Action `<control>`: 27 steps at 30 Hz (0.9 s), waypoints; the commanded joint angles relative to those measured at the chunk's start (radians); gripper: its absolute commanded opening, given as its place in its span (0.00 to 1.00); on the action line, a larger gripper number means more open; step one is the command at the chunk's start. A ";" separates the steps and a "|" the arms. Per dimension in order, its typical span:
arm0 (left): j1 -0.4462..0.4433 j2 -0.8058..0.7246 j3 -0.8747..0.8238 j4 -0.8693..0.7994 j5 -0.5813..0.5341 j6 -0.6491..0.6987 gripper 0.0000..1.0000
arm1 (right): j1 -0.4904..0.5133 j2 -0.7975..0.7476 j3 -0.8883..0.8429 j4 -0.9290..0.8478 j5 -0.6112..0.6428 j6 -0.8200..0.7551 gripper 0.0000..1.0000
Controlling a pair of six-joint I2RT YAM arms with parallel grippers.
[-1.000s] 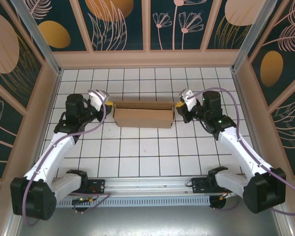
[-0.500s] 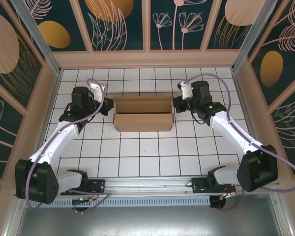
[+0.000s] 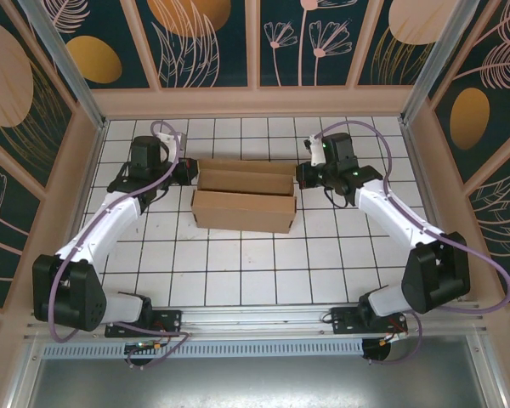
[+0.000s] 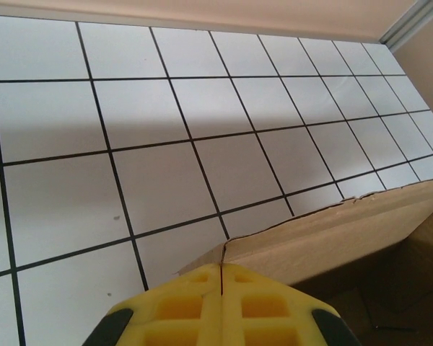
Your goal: Fold the paper box
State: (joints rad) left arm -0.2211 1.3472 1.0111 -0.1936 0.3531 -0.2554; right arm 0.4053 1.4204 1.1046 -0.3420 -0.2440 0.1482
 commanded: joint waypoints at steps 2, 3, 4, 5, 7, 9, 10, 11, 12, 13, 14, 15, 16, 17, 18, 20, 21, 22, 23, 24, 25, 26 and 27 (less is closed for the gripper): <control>-0.021 -0.022 -0.024 -0.011 -0.019 0.013 0.00 | 0.017 -0.024 0.023 -0.026 0.024 0.025 0.11; -0.022 -0.030 -0.032 -0.008 -0.027 0.029 0.00 | 0.017 -0.025 0.028 -0.031 0.036 0.014 0.20; -0.023 -0.037 -0.055 -0.005 -0.041 0.036 0.00 | 0.015 -0.029 0.035 -0.036 0.050 0.003 0.24; -0.024 -0.042 -0.067 -0.004 -0.048 0.051 0.00 | 0.016 -0.032 0.045 -0.042 0.062 -0.011 0.29; -0.026 -0.051 -0.081 0.000 -0.050 0.074 0.00 | 0.017 -0.045 0.064 -0.048 0.094 -0.031 0.38; -0.029 -0.057 -0.088 0.008 -0.053 0.083 0.00 | 0.017 -0.067 0.081 -0.045 0.115 -0.050 0.40; -0.031 -0.058 -0.089 0.009 -0.050 0.086 0.00 | 0.017 -0.075 0.091 -0.045 0.125 -0.054 0.41; -0.033 -0.056 -0.085 0.010 -0.053 0.089 0.00 | 0.019 -0.084 0.105 -0.048 0.147 -0.060 0.41; -0.035 -0.051 -0.079 0.006 -0.058 0.090 0.00 | 0.027 -0.090 0.120 -0.053 0.174 -0.071 0.41; -0.038 -0.046 -0.070 -0.001 -0.060 0.092 0.00 | 0.045 -0.099 0.137 -0.059 0.223 -0.091 0.41; -0.042 -0.042 -0.061 -0.008 -0.060 0.097 0.00 | 0.068 -0.109 0.148 -0.061 0.270 -0.117 0.40; -0.044 -0.041 -0.057 -0.009 -0.061 0.101 0.00 | 0.088 -0.119 0.156 -0.064 0.281 -0.137 0.37; -0.047 -0.040 -0.053 -0.009 -0.064 0.102 0.00 | 0.109 -0.128 0.164 -0.069 0.265 -0.145 0.32; -0.048 -0.041 -0.050 -0.009 -0.067 0.102 0.00 | 0.133 -0.128 0.172 -0.081 0.225 -0.140 0.27; -0.050 -0.042 -0.047 -0.009 -0.068 0.102 0.00 | 0.161 -0.118 0.182 -0.101 0.196 -0.132 0.23; -0.053 -0.041 -0.045 -0.007 -0.072 0.102 0.00 | 0.244 -0.100 0.183 -0.136 0.133 -0.111 0.17; -0.055 -0.041 -0.046 -0.006 -0.073 0.102 0.00 | 0.287 -0.100 0.164 -0.133 0.119 -0.096 0.14; -0.054 -0.039 -0.045 -0.007 -0.075 0.101 0.00 | 0.323 -0.100 0.147 -0.125 0.101 -0.086 0.12; -0.055 -0.039 -0.046 -0.009 -0.078 0.105 0.00 | 0.366 -0.097 0.128 -0.119 0.084 -0.079 0.10; -0.056 -0.038 -0.047 -0.009 -0.078 0.107 0.00 | 0.403 -0.094 0.110 -0.115 0.077 -0.068 0.08; -0.057 -0.040 -0.049 -0.009 -0.078 0.108 0.00 | 0.431 -0.090 0.094 -0.108 0.065 -0.057 0.06; -0.057 -0.039 -0.050 -0.011 -0.079 0.109 0.00 | 0.462 -0.087 0.078 -0.103 0.055 -0.046 0.05; -0.059 -0.042 -0.049 -0.012 -0.080 0.111 0.00 | 0.484 -0.083 0.066 -0.096 0.055 -0.036 0.05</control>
State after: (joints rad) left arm -0.2718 1.3148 0.9329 -0.1959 0.2810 -0.1650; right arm 0.8410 1.3193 1.2110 -0.4206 -0.1440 0.0731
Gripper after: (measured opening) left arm 0.051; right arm 0.055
